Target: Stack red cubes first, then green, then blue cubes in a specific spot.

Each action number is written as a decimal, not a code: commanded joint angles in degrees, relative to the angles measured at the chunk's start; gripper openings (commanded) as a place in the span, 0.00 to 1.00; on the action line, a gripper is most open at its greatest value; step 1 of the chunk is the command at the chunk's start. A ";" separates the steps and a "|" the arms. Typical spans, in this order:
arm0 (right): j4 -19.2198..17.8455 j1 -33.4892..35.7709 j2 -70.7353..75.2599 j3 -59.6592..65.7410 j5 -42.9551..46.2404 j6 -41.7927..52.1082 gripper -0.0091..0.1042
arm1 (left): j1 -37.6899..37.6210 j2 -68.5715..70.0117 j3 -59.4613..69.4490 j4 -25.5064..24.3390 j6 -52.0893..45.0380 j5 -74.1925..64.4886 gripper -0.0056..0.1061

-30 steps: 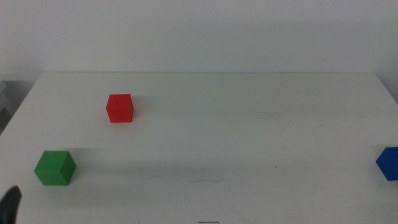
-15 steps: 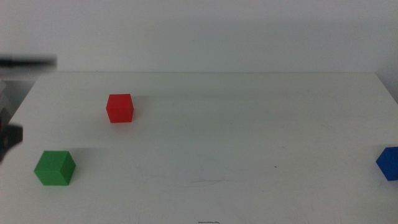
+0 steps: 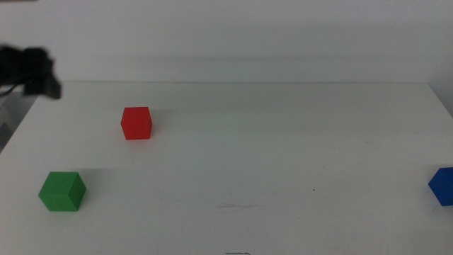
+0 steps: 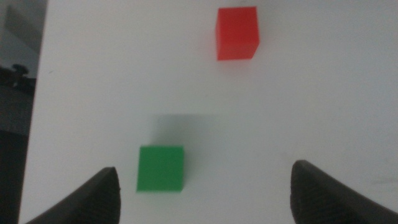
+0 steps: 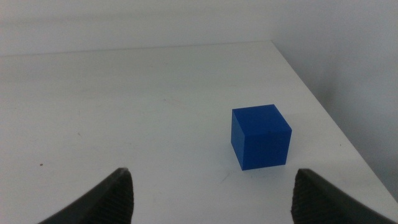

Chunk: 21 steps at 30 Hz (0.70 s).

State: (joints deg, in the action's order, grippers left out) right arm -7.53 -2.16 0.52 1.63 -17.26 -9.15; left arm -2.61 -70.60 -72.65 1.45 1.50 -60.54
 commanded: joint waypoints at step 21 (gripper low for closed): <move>-0.72 -0.26 0.79 -1.01 4.49 0.63 0.66 | -5.95 -43.13 -37.50 -0.45 5.47 -4.05 0.89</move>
State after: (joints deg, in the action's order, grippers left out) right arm -7.53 -2.16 0.52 1.63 -17.26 -9.15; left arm -8.29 -115.34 -107.11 0.31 6.57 -65.54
